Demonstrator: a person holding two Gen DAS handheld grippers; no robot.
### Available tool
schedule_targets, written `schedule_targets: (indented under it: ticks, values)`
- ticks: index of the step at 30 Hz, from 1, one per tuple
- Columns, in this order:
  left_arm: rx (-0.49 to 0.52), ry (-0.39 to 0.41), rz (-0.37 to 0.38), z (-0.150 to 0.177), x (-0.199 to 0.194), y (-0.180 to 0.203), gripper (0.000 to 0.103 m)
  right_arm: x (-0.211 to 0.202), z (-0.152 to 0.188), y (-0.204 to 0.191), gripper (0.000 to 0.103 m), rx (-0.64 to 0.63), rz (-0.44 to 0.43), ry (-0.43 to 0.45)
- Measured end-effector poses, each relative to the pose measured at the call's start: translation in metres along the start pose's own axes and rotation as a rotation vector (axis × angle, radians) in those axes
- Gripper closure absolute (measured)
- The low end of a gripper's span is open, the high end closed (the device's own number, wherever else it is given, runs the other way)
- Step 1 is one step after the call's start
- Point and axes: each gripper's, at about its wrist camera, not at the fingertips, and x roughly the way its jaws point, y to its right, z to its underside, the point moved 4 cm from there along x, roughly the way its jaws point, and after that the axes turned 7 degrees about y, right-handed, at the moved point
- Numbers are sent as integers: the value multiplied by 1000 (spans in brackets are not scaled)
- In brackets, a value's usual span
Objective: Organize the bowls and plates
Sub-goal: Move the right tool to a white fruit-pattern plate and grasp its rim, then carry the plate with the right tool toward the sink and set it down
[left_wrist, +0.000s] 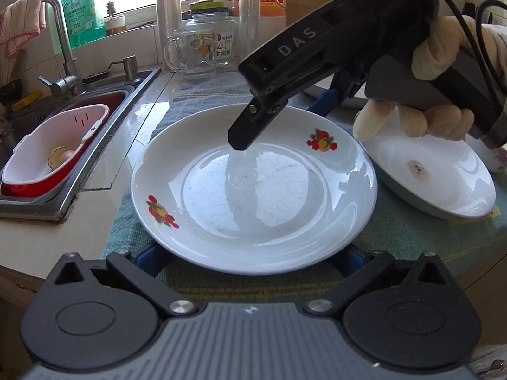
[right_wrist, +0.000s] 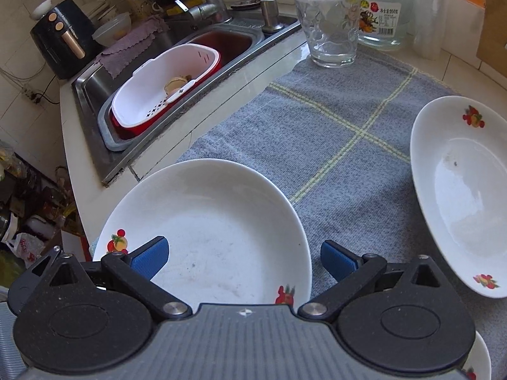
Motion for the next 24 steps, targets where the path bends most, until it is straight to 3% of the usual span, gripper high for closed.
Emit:
schedule_targets:
  ticks: [8,11,17,24]
  values:
    - [12,-5,25,0,1,0,0,9,-9,1,0,-27,1,-55]
    - [13,-5,29,0,1,0,0,6,-8,6,0,7,-13,-27]
    - [15,-8,46,-1,0,-2,1,7,-7,-1,0,-117,-24,-70]
    - [19,-11,66,-2,0,-5,1,6,-18,-1,0,-178,-130,-75]
